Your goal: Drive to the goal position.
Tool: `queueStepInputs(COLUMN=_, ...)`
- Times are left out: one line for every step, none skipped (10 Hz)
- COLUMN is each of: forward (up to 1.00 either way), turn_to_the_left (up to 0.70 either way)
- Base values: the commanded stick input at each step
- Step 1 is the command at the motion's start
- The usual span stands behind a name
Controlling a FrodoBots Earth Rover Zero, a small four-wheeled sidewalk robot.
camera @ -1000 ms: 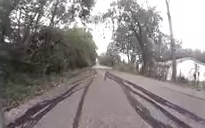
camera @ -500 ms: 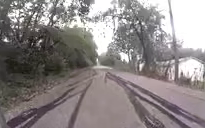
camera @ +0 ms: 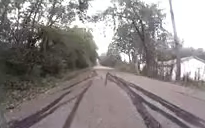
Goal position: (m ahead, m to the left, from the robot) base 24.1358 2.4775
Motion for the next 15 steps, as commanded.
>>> queueStepInputs(forward=0.7, turn_to_the_left=0.0)
queueStepInputs(forward=0.7, turn_to_the_left=0.0)
queueStepInputs(forward=0.7, turn_to_the_left=0.0)
queueStepInputs(forward=0.7, turn_to_the_left=0.0)
queueStepInputs(forward=0.7, turn_to_the_left=0.0)
queueStepInputs(forward=0.7, turn_to_the_left=0.0)
queueStepInputs(forward=0.7, turn_to_the_left=0.0)
queueStepInputs(forward=0.7, turn_to_the_left=0.0)
queueStepInputs(forward=0.7, turn_to_the_left=0.0)
queueStepInputs(forward=0.7, turn_to_the_left=-0.12)
queueStepInputs(forward=0.7, turn_to_the_left=-0.24)
queueStepInputs(forward=0.7, turn_to_the_left=-0.32)
queueStepInputs(forward=0.7, turn_to_the_left=-0.1)
queueStepInputs(forward=0.7, turn_to_the_left=0.0)
queueStepInputs(forward=0.7, turn_to_the_left=0.0)
